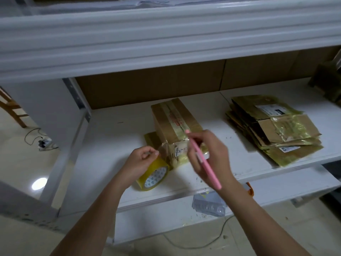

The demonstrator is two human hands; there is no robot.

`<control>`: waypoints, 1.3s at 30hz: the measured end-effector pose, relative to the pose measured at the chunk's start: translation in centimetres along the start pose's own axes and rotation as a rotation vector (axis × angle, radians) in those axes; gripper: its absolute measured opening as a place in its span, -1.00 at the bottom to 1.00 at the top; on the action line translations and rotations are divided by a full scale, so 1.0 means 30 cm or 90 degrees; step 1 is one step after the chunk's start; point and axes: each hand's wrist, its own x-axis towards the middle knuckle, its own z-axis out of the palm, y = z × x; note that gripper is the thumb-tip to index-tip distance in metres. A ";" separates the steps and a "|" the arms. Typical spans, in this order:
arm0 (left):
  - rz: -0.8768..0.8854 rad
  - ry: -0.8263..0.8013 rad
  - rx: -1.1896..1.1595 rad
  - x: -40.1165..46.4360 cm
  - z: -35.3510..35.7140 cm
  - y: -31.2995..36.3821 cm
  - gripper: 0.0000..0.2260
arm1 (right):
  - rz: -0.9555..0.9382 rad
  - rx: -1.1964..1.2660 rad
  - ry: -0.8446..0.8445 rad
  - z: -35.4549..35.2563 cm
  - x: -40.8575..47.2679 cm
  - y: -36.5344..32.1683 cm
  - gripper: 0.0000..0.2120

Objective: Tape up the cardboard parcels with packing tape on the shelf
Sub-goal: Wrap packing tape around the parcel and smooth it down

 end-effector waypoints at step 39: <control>0.018 0.039 -0.030 0.028 0.021 -0.039 -0.86 | 0.371 -0.348 -0.121 -0.136 -0.244 0.378 -0.59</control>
